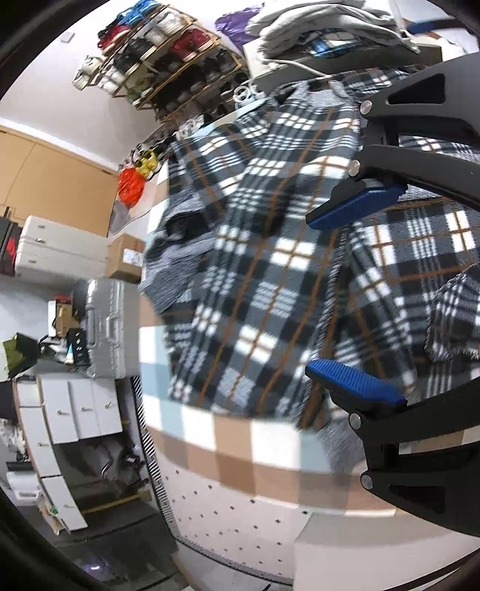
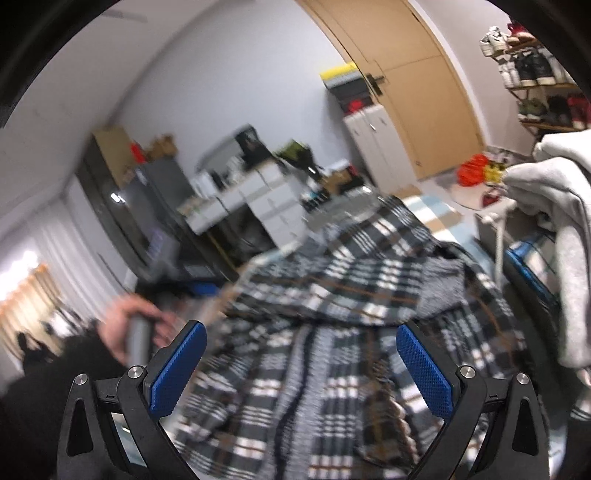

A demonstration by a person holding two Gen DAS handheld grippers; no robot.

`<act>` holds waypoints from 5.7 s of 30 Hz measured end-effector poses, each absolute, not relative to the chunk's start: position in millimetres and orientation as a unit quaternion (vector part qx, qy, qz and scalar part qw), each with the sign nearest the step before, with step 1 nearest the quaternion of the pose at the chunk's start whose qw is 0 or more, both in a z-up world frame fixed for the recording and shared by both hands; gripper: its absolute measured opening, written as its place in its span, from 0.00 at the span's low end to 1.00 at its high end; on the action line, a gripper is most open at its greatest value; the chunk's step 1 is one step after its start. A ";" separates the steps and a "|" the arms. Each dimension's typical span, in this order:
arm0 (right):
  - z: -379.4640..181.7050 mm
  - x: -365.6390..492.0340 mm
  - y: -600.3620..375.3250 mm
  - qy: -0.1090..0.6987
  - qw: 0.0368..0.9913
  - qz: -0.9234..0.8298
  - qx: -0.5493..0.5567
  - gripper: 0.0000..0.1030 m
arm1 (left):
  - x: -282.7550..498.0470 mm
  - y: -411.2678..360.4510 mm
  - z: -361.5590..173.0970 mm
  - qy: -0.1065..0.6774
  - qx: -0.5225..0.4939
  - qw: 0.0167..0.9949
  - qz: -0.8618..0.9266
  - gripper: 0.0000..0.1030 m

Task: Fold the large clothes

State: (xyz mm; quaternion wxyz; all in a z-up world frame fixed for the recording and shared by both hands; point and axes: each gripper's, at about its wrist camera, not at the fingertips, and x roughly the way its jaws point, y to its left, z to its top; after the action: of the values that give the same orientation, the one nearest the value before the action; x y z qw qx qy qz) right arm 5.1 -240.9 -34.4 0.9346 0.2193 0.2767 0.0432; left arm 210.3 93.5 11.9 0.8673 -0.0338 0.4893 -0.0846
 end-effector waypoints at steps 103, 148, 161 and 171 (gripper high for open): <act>-0.7 266.8 -185.0 0.330 0.934 0.066 -0.119 0.08 | 237.9 63.1 55.4 0.406 -0.088 0.870 -0.264 0.10; -46.5 157.2 -236.1 0.382 0.921 0.043 0.062 0.83 | 212.5 38.3 -8.4 0.473 -0.003 0.861 -0.186 0.64; -149.8 246.2 -260.0 0.581 0.813 0.011 -0.030 0.85 | 228.8 73.8 -67.7 0.550 -0.051 0.814 -0.180 0.64; -155.9 270.8 -256.8 0.593 0.805 -0.003 -0.020 0.95 | 265.2 66.9 -68.4 0.565 0.014 0.804 -0.183 0.65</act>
State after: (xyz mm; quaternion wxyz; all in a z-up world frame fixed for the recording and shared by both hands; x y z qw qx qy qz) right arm 270.8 -256.8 -155.9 0.8053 -0.0199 0.5925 -0.0027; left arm 265.2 66.9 -68.4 0.8041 0.0144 0.5655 -0.1829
